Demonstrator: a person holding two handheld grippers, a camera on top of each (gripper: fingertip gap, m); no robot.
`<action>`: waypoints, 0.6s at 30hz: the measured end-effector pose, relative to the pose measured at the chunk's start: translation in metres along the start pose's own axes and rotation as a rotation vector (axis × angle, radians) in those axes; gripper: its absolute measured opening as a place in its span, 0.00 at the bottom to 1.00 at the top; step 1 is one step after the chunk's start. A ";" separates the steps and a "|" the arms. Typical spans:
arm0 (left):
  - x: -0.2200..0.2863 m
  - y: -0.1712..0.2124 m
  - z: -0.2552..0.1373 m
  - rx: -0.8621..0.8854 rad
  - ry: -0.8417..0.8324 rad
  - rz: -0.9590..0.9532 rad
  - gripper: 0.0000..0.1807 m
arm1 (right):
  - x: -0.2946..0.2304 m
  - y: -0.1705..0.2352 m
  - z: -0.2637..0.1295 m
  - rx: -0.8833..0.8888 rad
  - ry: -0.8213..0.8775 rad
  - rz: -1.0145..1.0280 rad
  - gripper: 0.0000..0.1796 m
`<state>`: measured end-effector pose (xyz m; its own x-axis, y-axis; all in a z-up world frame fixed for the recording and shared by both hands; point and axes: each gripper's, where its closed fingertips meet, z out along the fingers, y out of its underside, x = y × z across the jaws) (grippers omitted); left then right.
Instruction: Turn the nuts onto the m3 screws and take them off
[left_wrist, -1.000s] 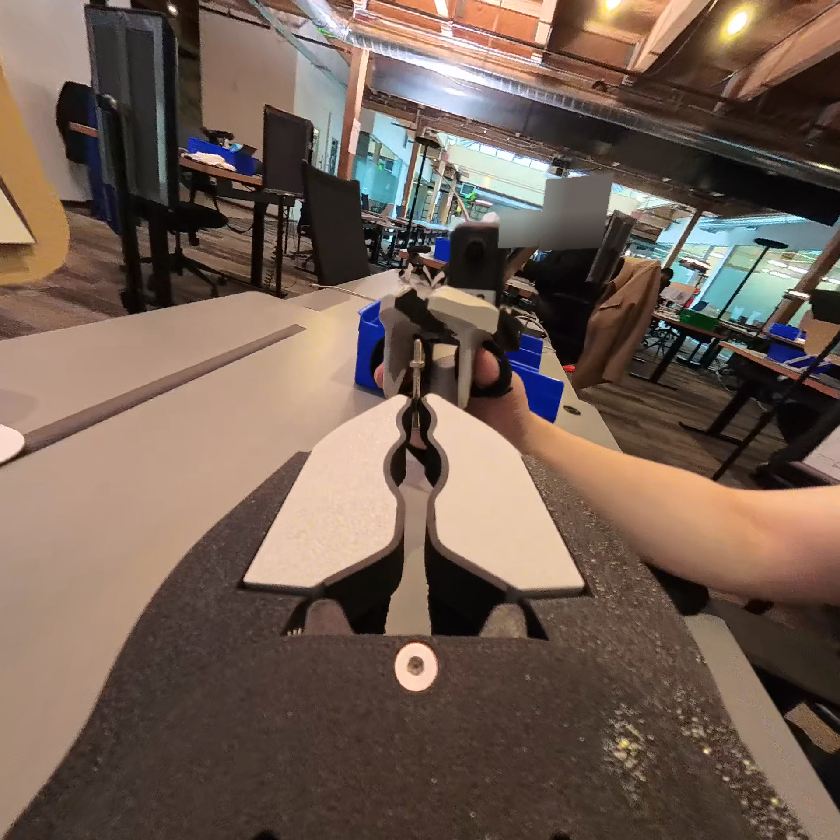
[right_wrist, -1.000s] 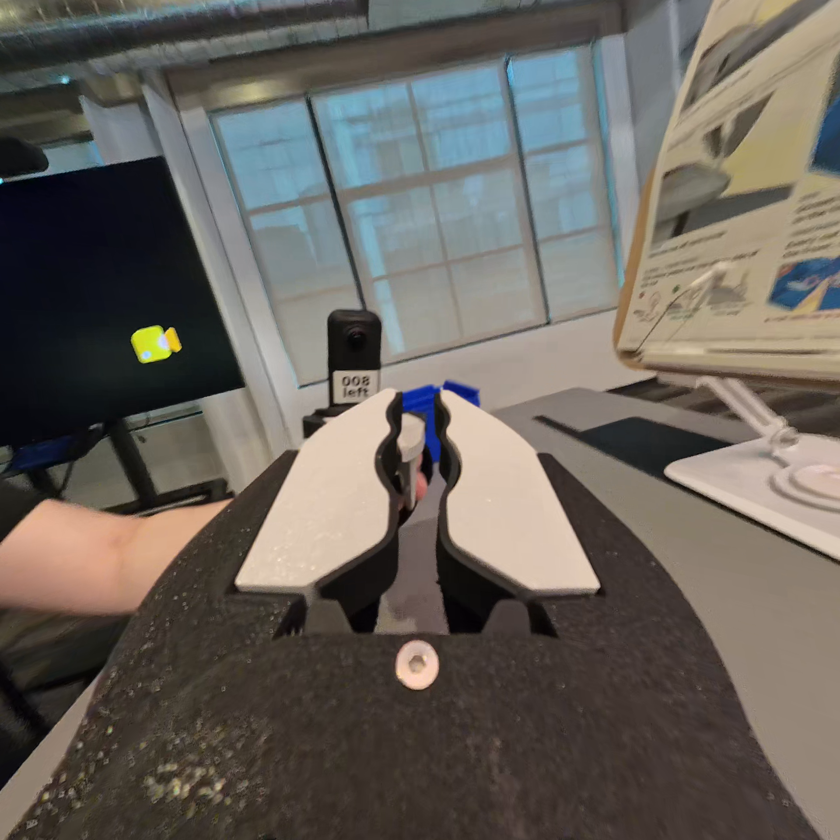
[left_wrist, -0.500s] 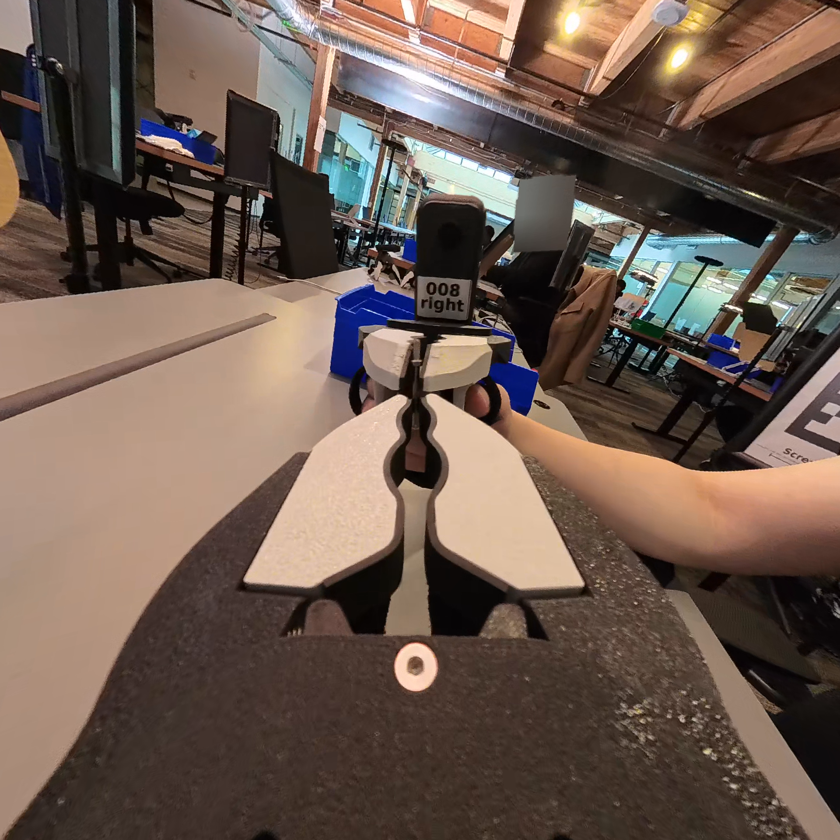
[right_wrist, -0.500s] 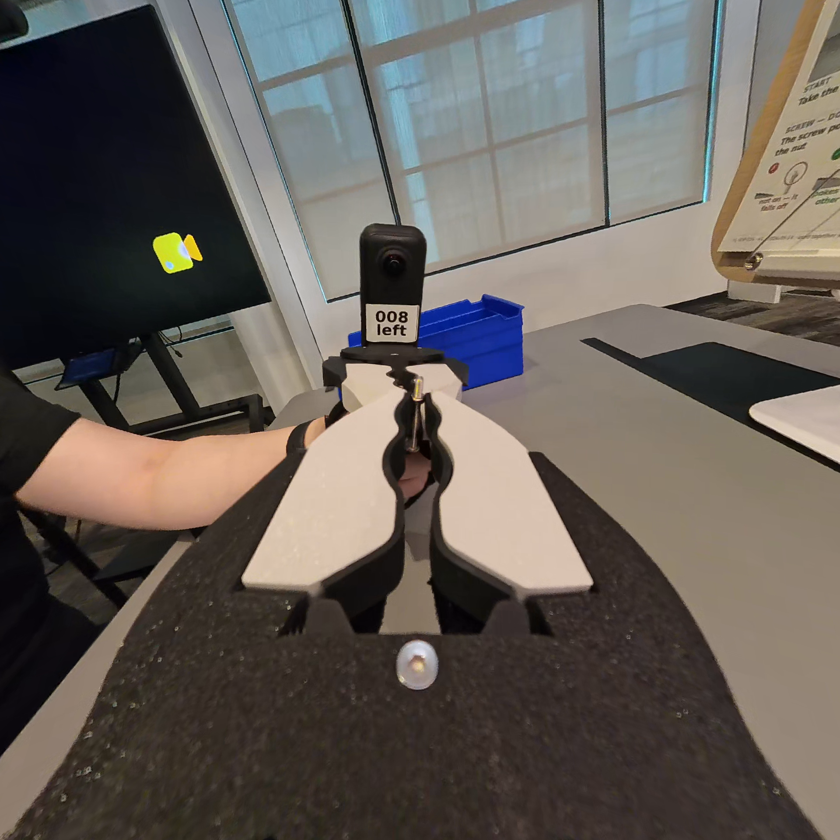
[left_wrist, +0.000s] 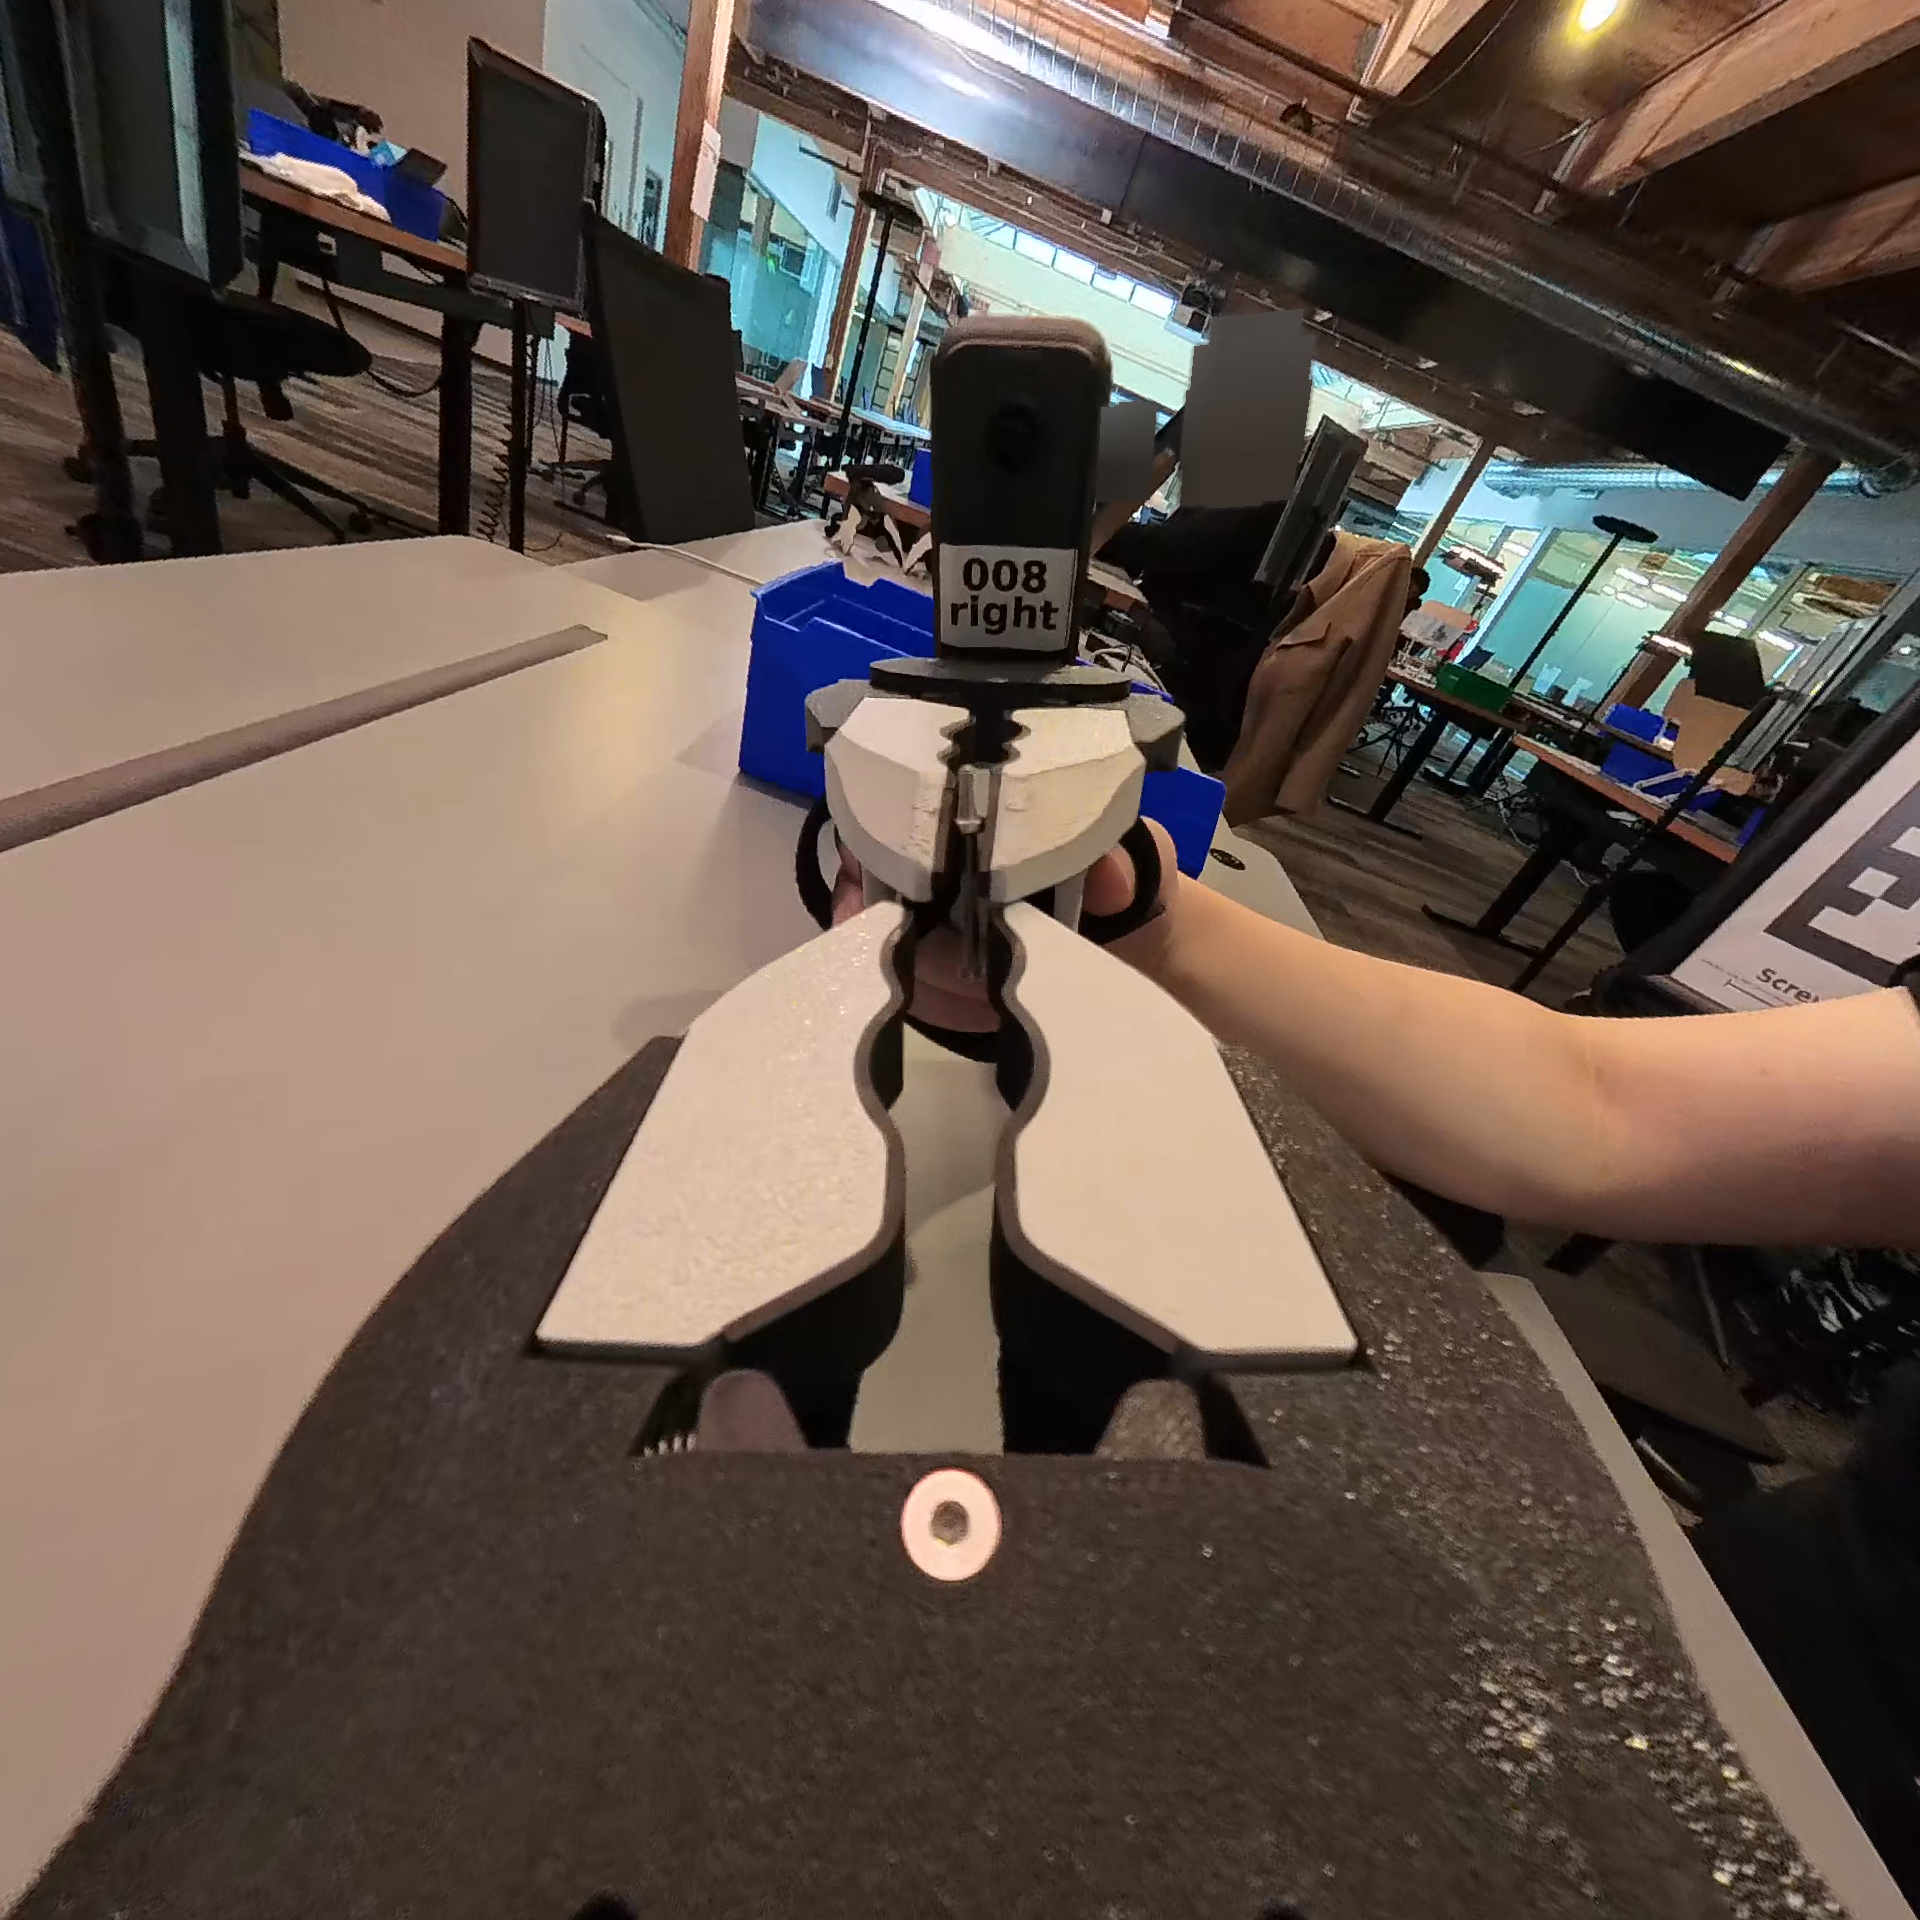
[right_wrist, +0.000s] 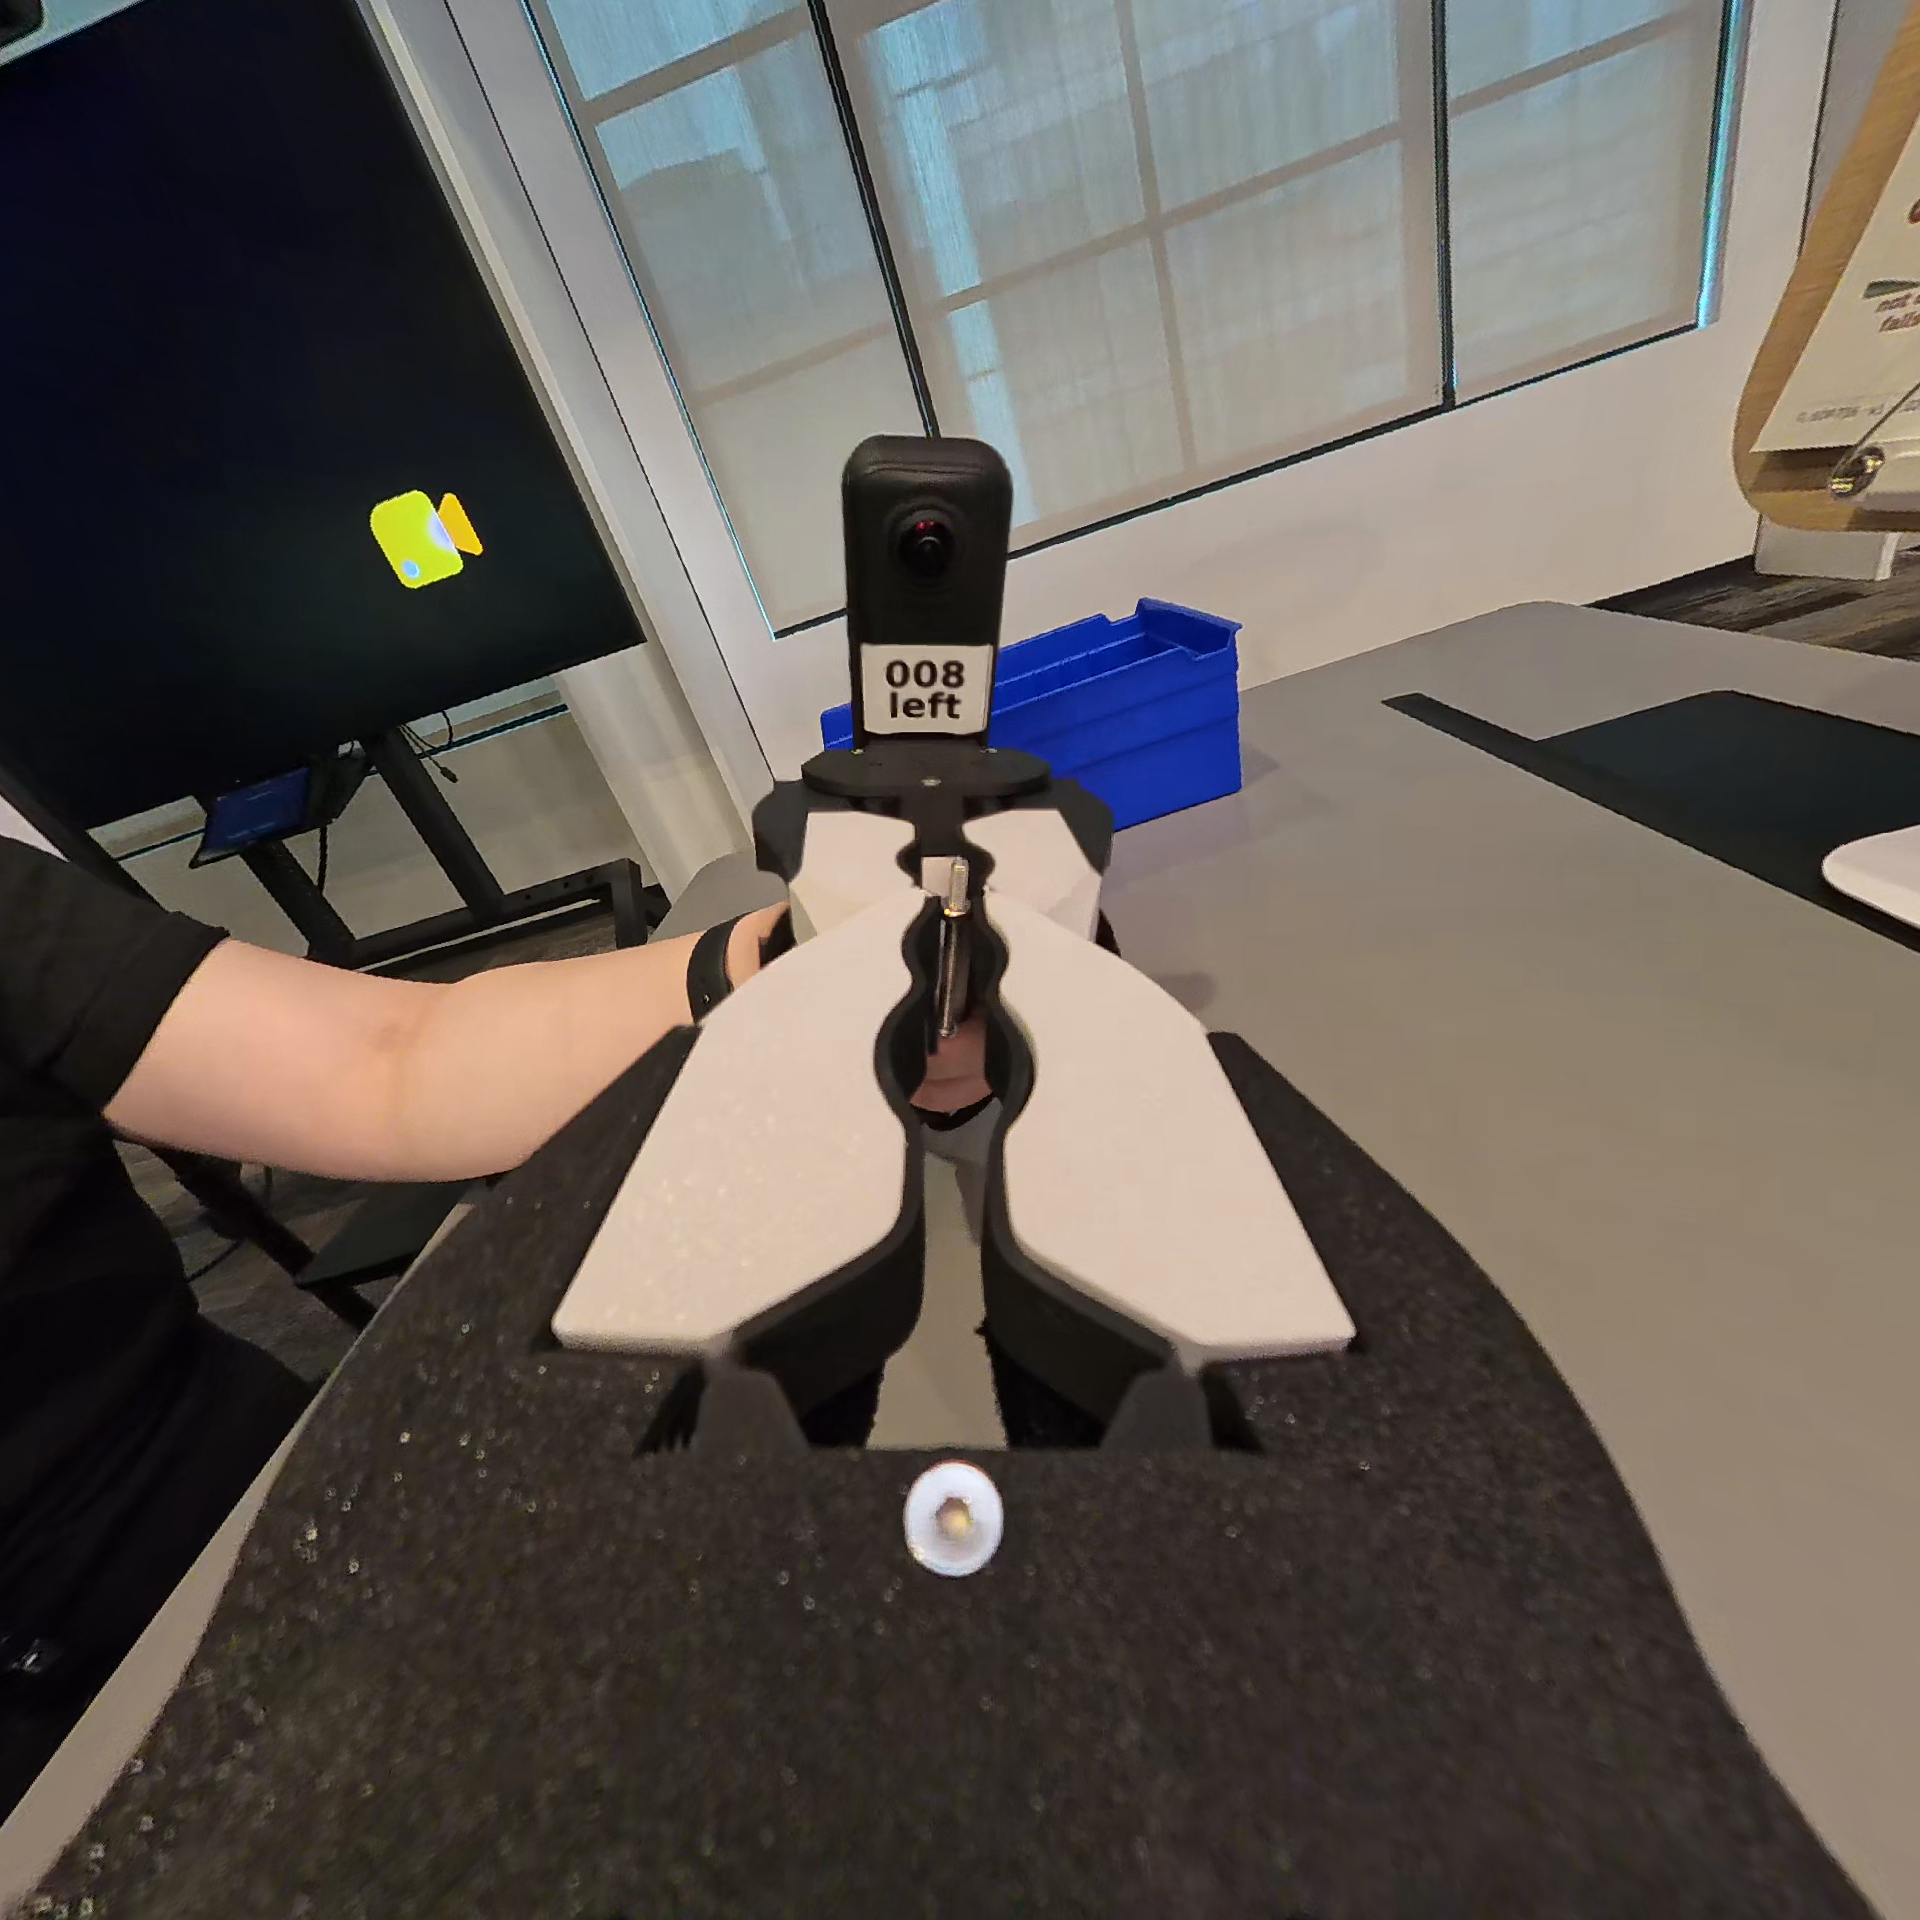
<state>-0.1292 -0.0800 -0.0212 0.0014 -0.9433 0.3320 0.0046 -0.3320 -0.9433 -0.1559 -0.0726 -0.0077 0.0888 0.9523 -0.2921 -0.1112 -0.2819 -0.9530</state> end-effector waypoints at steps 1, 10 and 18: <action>0.001 0.001 0.001 -0.007 0.004 0.004 0.05 | 0.000 0.001 0.000 -0.003 0.002 -0.002 0.02; -0.004 -0.002 -0.003 0.025 -0.046 0.053 0.01 | 0.005 -0.023 -0.015 0.105 0.091 -0.094 0.11; -0.014 0.002 -0.003 0.008 -0.114 0.081 0.01 | 0.013 -0.009 -0.003 0.028 0.178 -0.178 0.13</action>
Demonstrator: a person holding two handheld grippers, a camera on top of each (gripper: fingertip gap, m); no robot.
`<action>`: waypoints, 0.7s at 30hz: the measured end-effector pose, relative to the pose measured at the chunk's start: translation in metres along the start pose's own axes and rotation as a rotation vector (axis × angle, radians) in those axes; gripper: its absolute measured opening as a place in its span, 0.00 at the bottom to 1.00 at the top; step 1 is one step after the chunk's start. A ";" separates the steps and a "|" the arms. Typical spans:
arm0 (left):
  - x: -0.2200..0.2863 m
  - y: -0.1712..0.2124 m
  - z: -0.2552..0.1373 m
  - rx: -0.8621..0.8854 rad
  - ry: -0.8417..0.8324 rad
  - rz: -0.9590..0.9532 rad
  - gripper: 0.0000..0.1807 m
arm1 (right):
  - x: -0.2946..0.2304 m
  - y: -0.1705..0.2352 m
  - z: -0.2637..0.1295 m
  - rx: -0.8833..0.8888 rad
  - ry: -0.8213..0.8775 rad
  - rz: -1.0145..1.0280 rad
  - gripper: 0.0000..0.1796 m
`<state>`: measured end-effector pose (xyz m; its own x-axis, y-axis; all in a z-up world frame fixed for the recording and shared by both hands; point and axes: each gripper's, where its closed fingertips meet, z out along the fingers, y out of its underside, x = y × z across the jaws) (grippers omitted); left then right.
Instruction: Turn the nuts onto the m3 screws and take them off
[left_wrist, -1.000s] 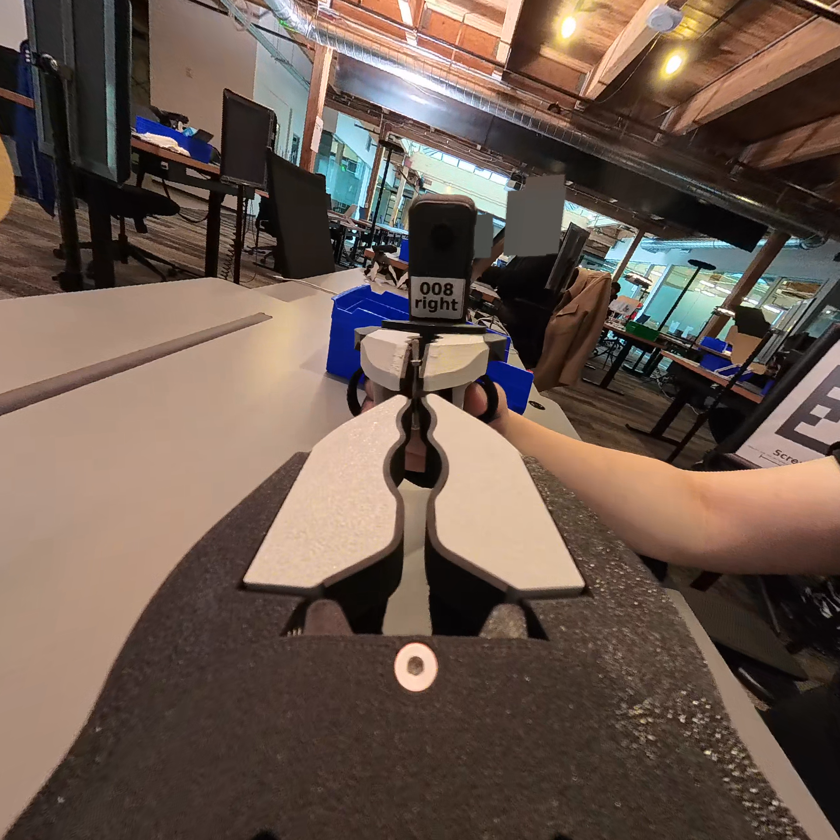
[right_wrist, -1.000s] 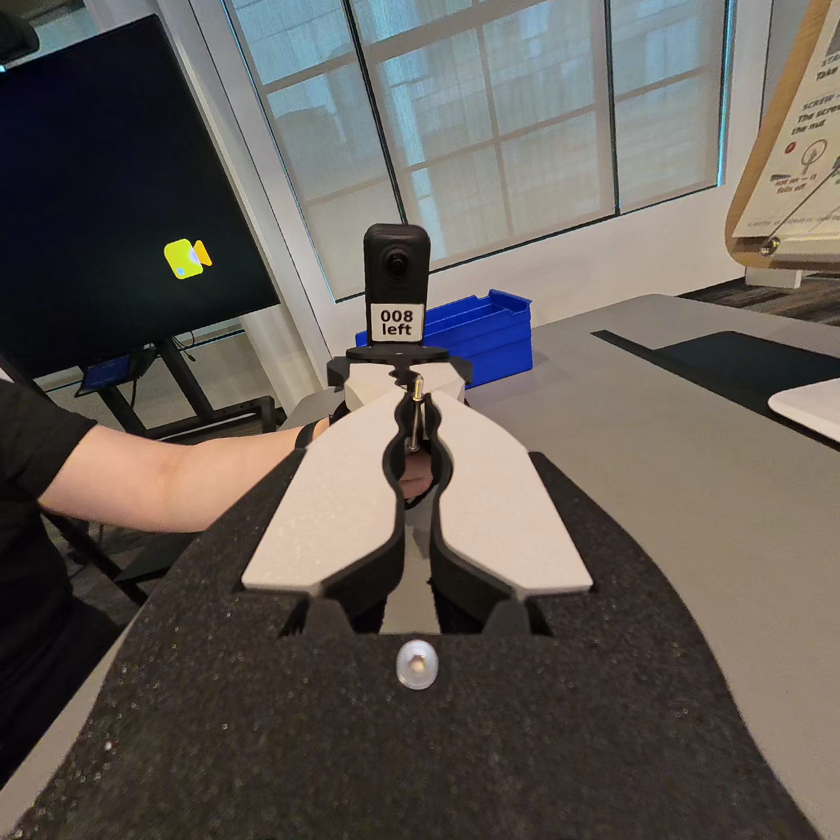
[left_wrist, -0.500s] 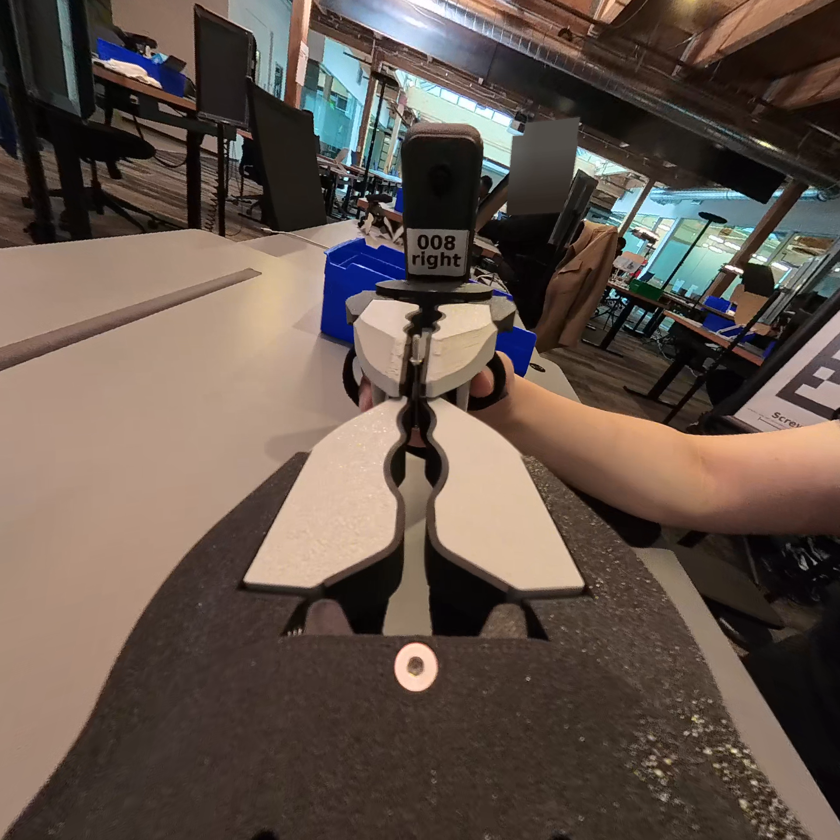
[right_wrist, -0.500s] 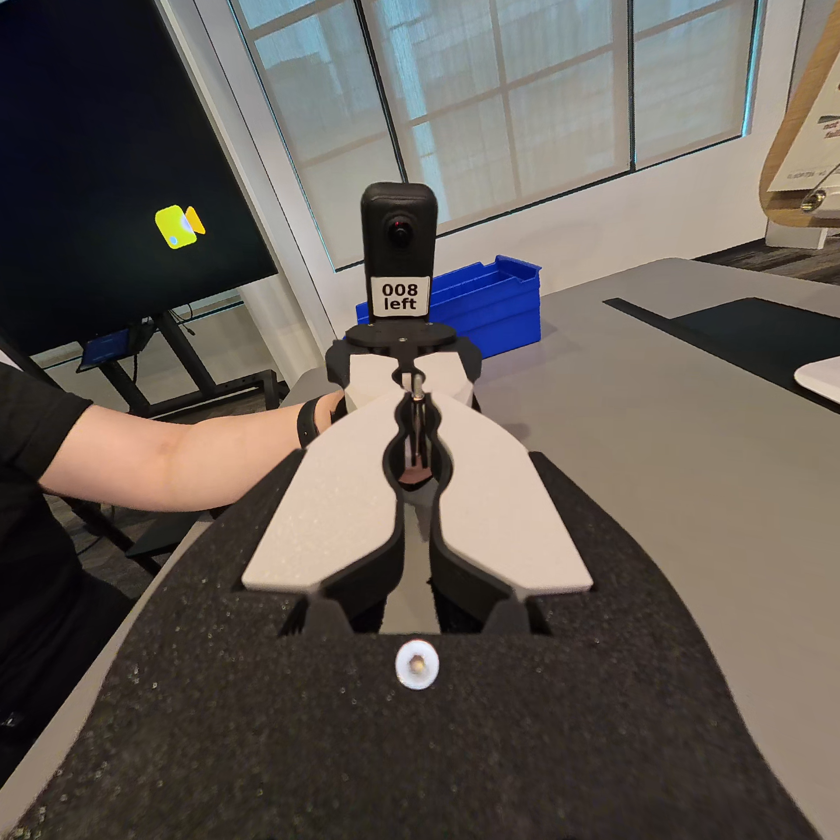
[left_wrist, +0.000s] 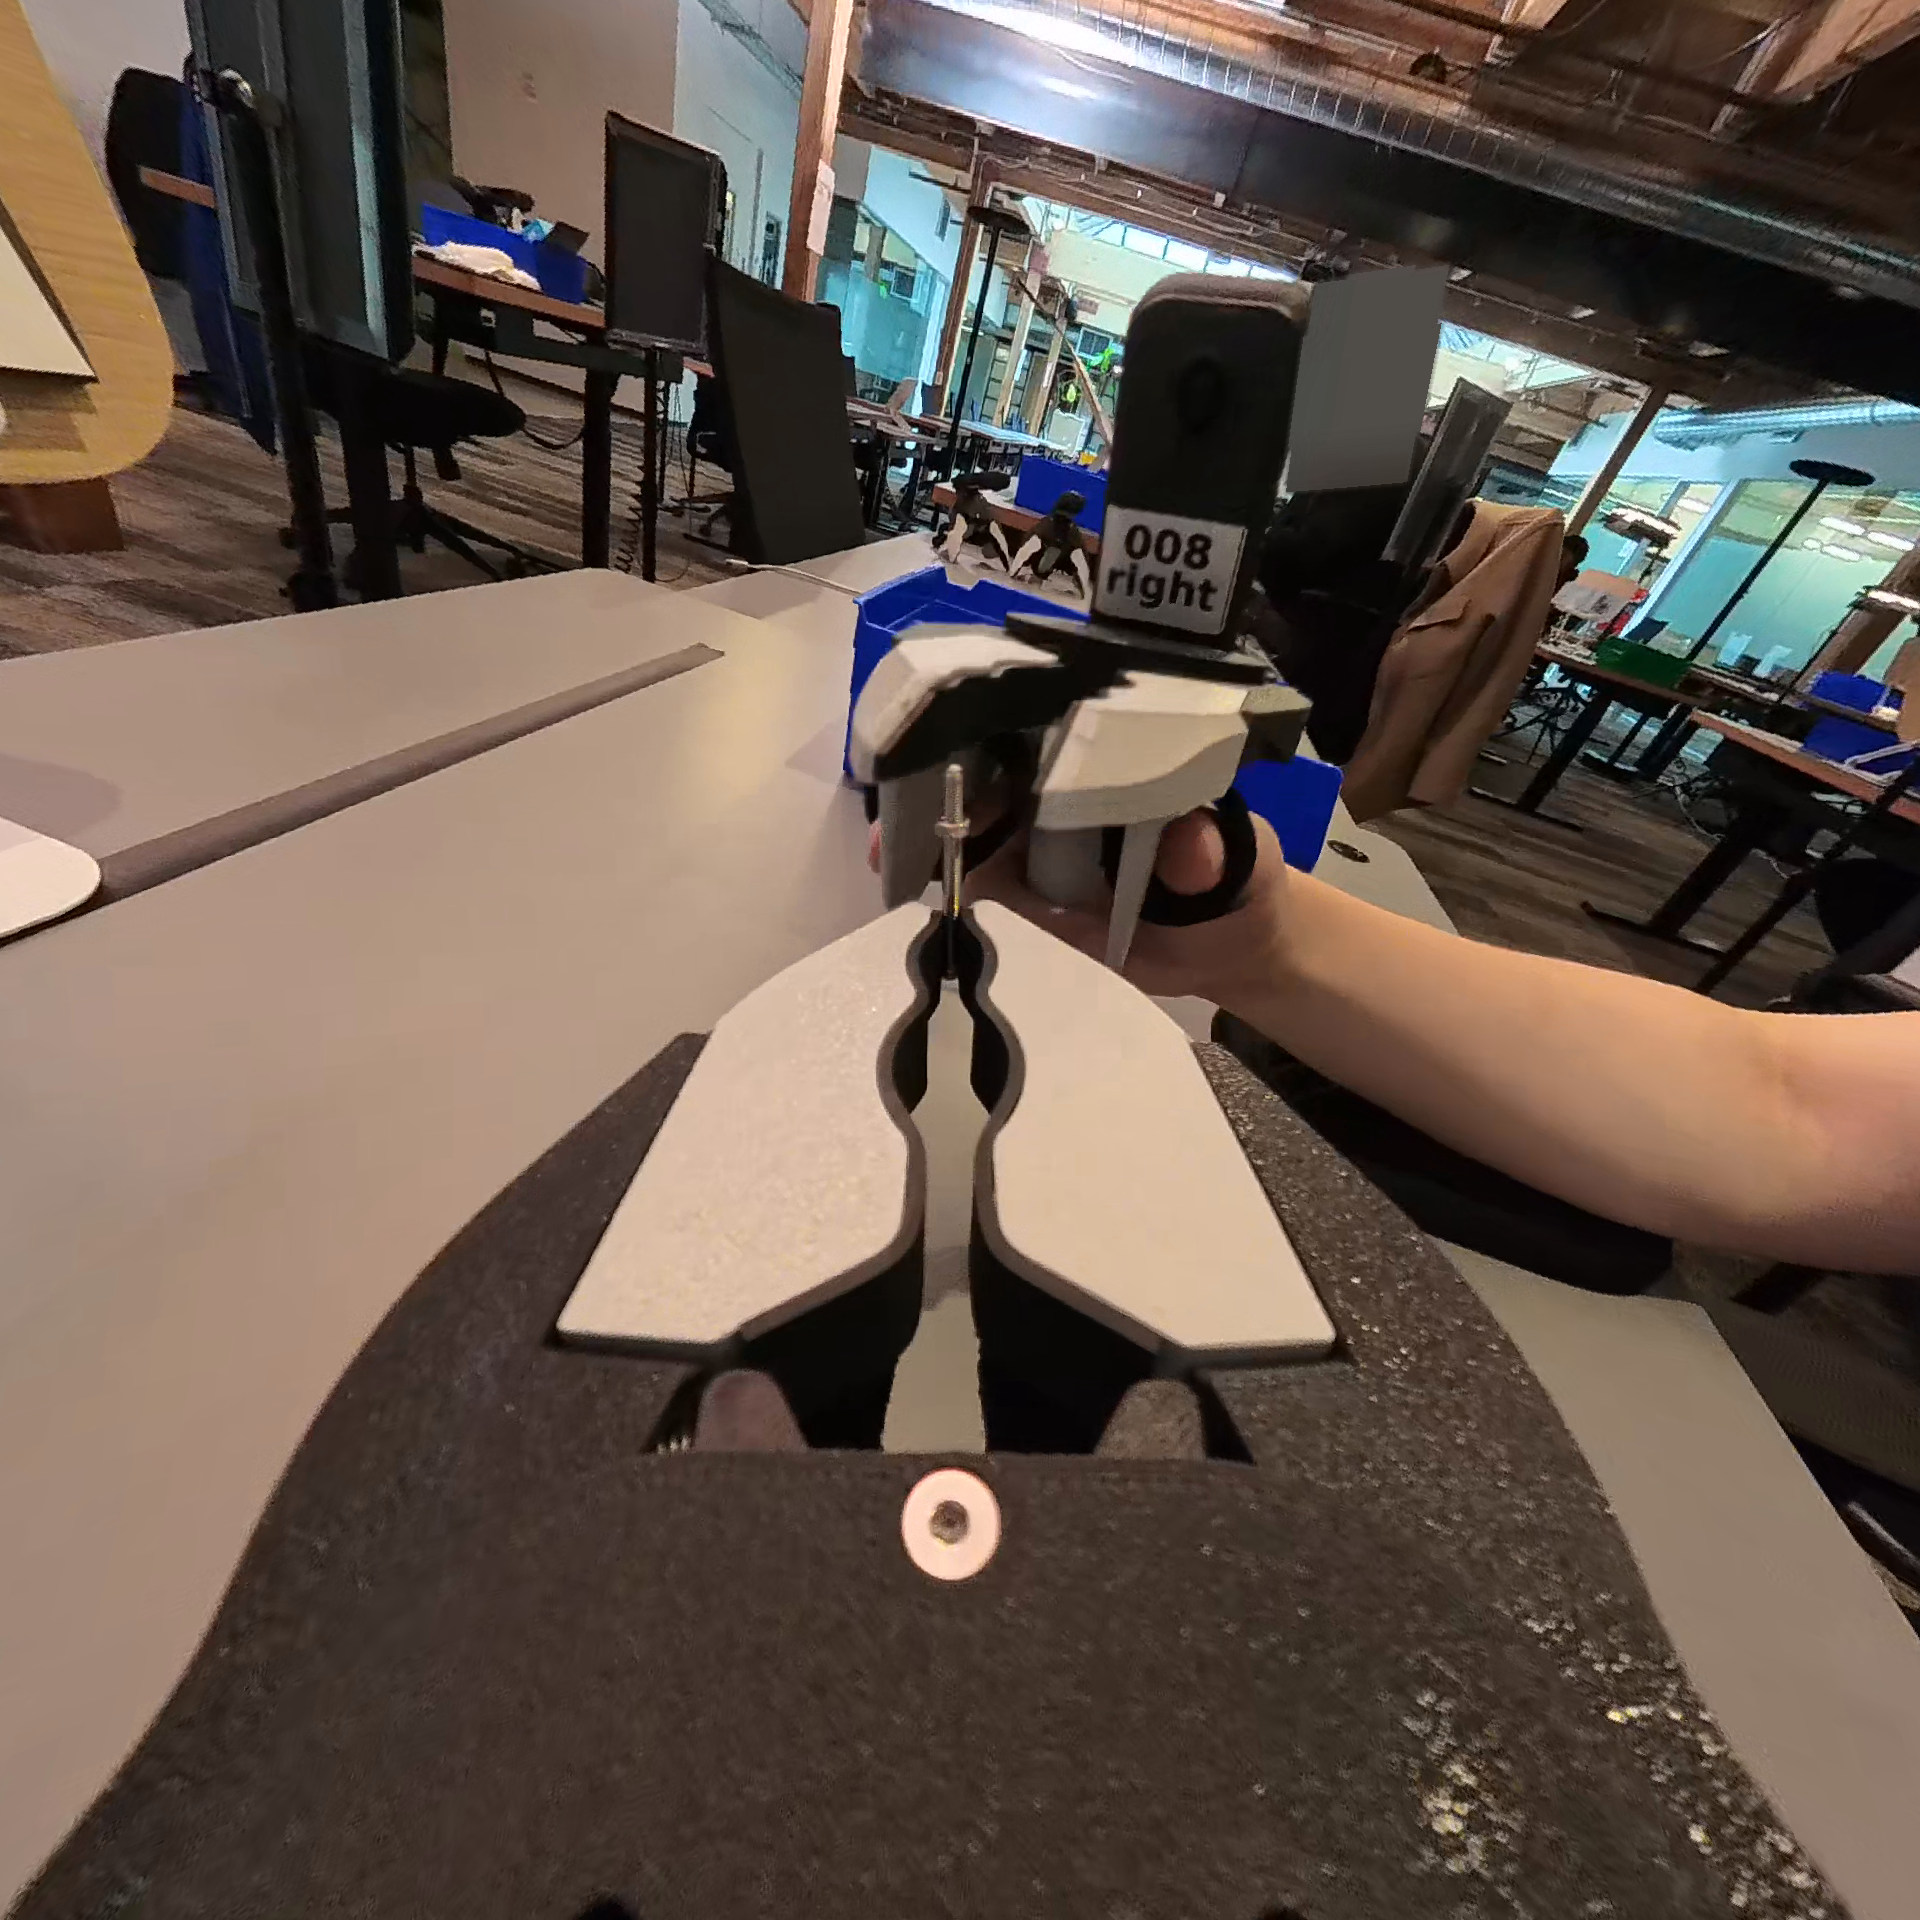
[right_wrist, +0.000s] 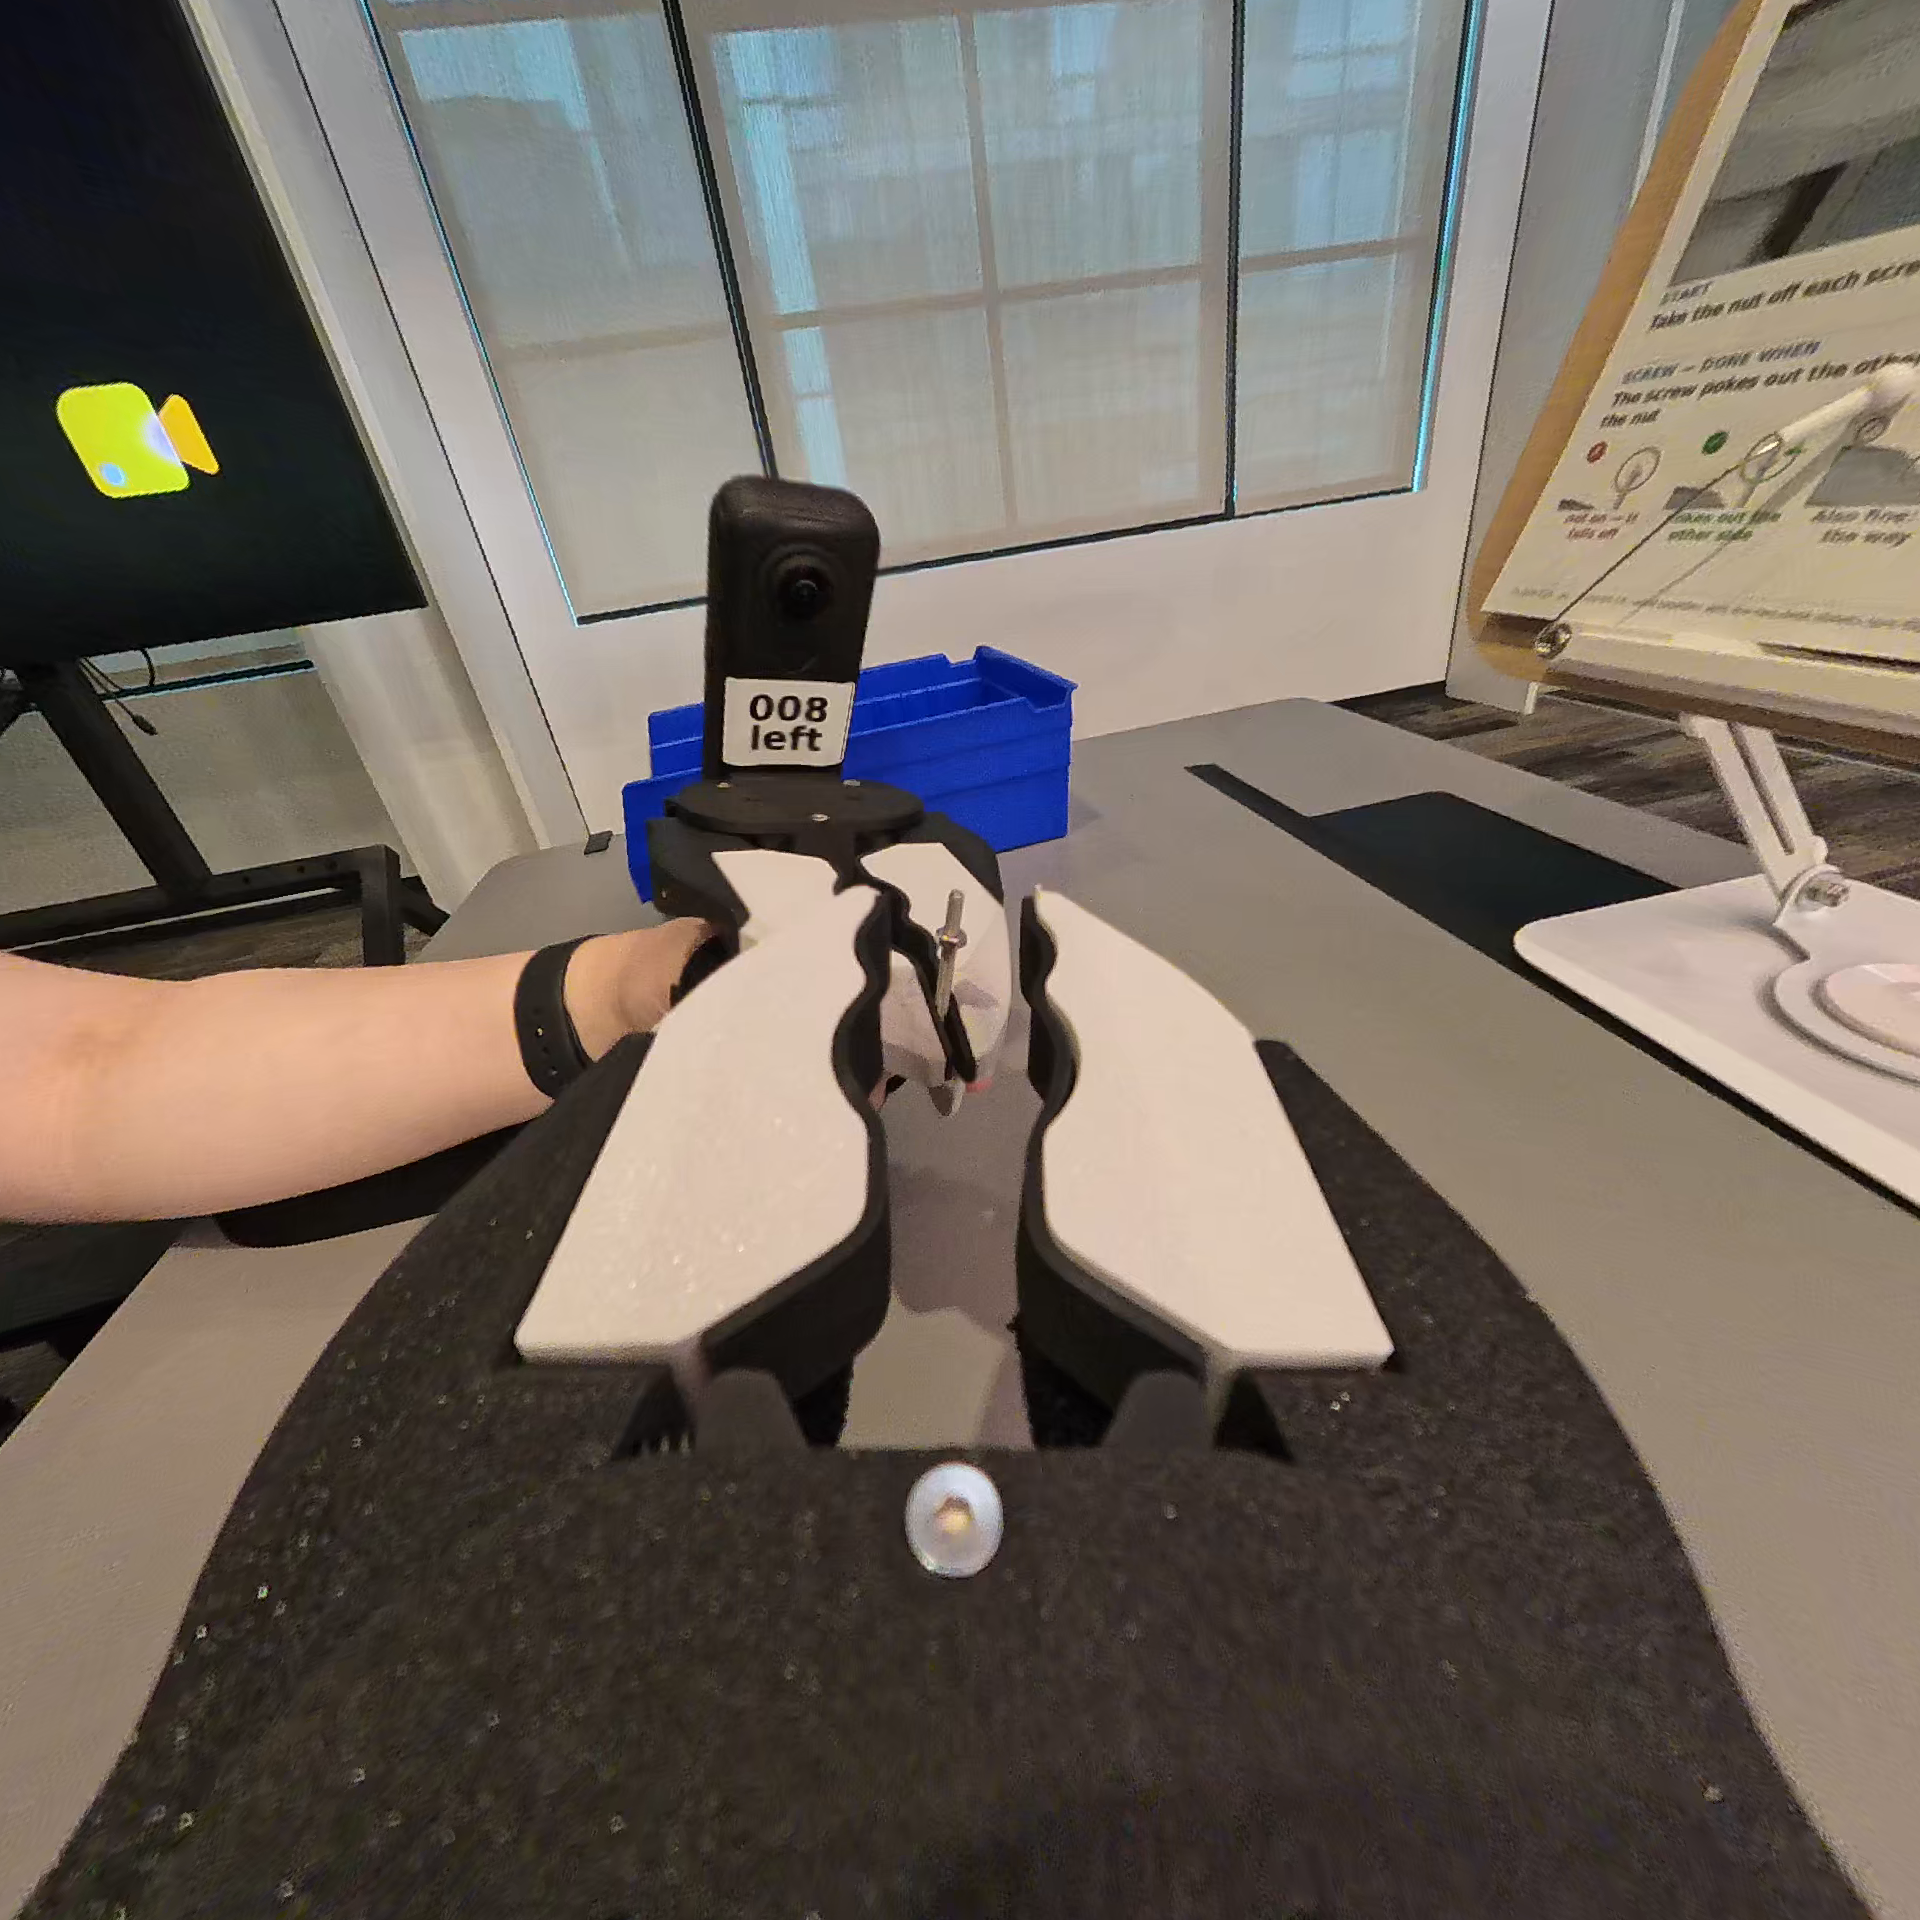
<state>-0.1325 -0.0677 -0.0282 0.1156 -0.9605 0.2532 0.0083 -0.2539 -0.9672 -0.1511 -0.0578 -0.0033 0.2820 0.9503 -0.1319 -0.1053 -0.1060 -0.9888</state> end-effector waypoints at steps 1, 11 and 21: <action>0.000 0.000 0.000 -0.004 0.000 0.005 0.01 | 0.001 0.002 0.001 -0.007 0.005 0.003 0.12; 0.001 -0.002 -0.002 0.005 0.007 0.000 0.01 | 0.010 0.000 -0.011 0.019 0.003 0.059 0.09; 0.002 0.000 -0.001 -0.007 0.012 0.004 0.01 | 0.004 0.005 -0.005 0.002 -0.026 0.062 0.09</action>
<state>-0.1329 -0.0698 -0.0275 0.1040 -0.9629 0.2491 0.0007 -0.2504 -0.9681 -0.1458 -0.0560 -0.0090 0.2500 0.9492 -0.1909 -0.1234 -0.1643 -0.9787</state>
